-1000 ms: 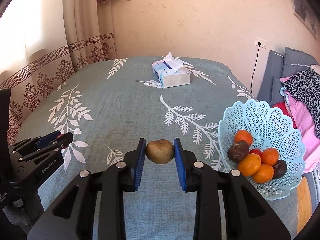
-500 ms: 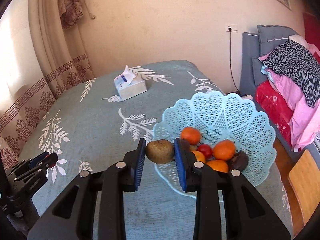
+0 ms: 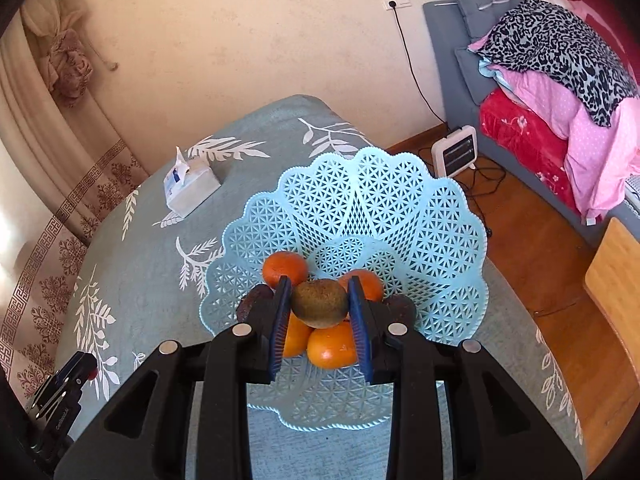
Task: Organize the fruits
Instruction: 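Lower the red tomato into the basket and open the left tool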
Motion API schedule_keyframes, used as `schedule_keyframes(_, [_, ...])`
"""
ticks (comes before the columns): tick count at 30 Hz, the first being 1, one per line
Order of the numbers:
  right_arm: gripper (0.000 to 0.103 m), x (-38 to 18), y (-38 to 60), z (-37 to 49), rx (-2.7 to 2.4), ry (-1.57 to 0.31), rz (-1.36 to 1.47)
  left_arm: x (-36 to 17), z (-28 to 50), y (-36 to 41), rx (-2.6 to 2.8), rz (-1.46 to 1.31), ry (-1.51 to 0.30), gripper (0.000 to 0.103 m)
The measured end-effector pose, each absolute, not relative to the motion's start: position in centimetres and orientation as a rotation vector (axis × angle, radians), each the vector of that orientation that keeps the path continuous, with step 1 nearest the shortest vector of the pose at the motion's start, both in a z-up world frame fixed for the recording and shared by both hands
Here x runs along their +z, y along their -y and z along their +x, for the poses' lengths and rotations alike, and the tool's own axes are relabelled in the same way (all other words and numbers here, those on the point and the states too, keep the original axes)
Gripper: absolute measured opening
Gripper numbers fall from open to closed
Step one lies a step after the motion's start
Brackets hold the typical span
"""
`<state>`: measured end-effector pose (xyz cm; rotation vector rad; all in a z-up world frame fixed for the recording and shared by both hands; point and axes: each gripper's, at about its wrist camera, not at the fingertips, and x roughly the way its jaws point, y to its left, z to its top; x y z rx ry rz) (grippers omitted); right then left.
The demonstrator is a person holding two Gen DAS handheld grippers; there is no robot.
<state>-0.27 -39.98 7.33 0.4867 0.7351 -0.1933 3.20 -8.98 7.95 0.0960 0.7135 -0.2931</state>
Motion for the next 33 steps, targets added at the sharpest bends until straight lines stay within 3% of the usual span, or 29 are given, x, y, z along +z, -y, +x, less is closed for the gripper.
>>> schedule_keyframes(7, [0.030,6.6,40.6,0.1,-0.200,-0.758,0.512,8.2,3.0,10.5,-0.323,0.114,-0.713,0.030])
schedule_keyframes(11, [0.045,7.0,41.0,-0.2,-0.203,-0.743,0.530,8.5,2.9,11.5,-0.344,0.122,-0.716,0.030])
schedule_keyframes(19, [0.046,8.5,41.9,-1.3,-0.217,-0.692,0.557,9.3,2.7,14.0,-0.396,0.144,-0.702,0.030])
schedule_keyframes(22, [0.057,9.0,42.2,-1.8,-0.228,-0.669,0.560,9.7,2.8,15.4,-0.425,0.155,-0.693,0.030])
schedule_keyframes(33, [0.059,11.1,42.7,-3.3,-0.331,-0.586,0.484,9.8,3.8,22.1,-0.596,0.165,-0.680,0.030])
